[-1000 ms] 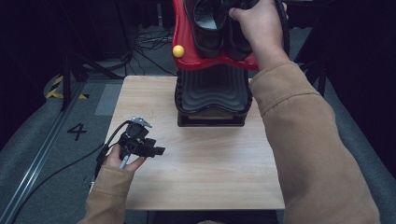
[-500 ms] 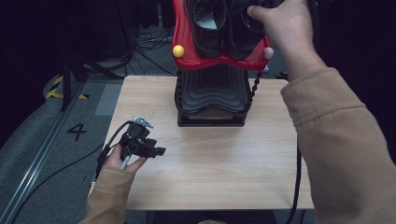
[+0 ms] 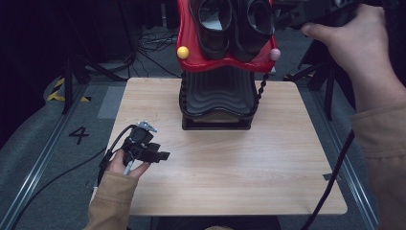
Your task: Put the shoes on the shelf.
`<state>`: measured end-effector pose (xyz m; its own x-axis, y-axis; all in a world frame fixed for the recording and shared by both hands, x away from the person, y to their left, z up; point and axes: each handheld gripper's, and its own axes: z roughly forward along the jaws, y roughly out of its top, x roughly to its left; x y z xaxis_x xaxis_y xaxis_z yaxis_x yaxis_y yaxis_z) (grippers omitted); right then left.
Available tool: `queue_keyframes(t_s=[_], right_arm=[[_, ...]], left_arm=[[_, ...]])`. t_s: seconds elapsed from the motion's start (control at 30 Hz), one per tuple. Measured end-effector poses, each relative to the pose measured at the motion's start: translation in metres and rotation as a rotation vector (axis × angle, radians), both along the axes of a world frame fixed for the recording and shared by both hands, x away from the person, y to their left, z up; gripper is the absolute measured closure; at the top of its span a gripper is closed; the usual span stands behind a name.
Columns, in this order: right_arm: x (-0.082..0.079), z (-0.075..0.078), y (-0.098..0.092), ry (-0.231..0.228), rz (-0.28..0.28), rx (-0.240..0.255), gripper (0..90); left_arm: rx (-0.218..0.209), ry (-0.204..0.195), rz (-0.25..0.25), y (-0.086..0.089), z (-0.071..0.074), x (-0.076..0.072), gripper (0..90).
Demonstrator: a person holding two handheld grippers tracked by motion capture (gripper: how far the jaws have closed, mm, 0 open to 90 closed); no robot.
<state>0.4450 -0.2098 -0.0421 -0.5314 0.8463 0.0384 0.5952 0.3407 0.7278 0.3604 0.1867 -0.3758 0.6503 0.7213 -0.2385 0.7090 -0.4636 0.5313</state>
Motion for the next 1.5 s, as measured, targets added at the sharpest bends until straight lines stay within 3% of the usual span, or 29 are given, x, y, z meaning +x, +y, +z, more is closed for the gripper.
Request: queue_keyframes(t_s=[0.3,0.5,0.67,0.97,1.1,1.17,1.23,1.3,1.33,1.37,1.43,1.5], right_arm=[[-0.018,-0.017,-0.037,-0.008,0.032,-0.02,36.9],[-0.027,-0.04,-0.063,0.01,0.044,-0.008,36.3],[-0.036,-0.067,-0.075,0.034,0.082,-0.016,36.3],[-0.049,-0.131,-0.096,0.073,0.148,0.001,36.8],[-0.052,-0.169,-0.105,0.084,0.161,0.009,36.7],[-0.053,-0.178,-0.107,0.088,0.168,0.008,36.7],[-0.056,-0.202,-0.111,0.098,0.185,0.029,37.0],[-0.056,-0.209,-0.111,0.099,0.187,0.035,37.1],[-0.057,-0.219,-0.112,0.107,0.187,0.039,37.2],[-0.058,-0.239,-0.112,0.123,0.193,0.02,39.3],[-0.059,-0.245,-0.111,0.127,0.193,0.009,39.4],[-0.059,-0.273,-0.106,0.173,0.21,-0.029,41.8]], left_arm=[[-0.009,-0.001,0.023,0.008,0.001,-0.002,46.1],[-0.006,-0.01,0.039,0.011,0.003,-0.005,46.2],[-0.021,-0.022,0.094,0.018,0.005,-0.01,45.7],[-0.03,-0.018,0.133,0.024,0.004,-0.02,46.0],[-0.014,-0.008,0.119,0.021,0.0,-0.02,46.0],[-0.009,-0.009,0.119,0.02,-0.001,-0.02,46.0],[-0.007,-0.01,0.117,0.019,-0.003,-0.02,46.0],[-0.001,-0.012,0.116,0.019,-0.004,-0.019,46.0],[-0.001,-0.01,0.113,0.018,-0.005,-0.019,46.0],[-0.001,-0.01,0.112,0.018,-0.006,-0.019,46.0],[0.003,-0.008,0.106,0.017,-0.008,-0.018,46.0],[0.003,-0.003,0.107,0.015,-0.01,-0.017,46.0]])
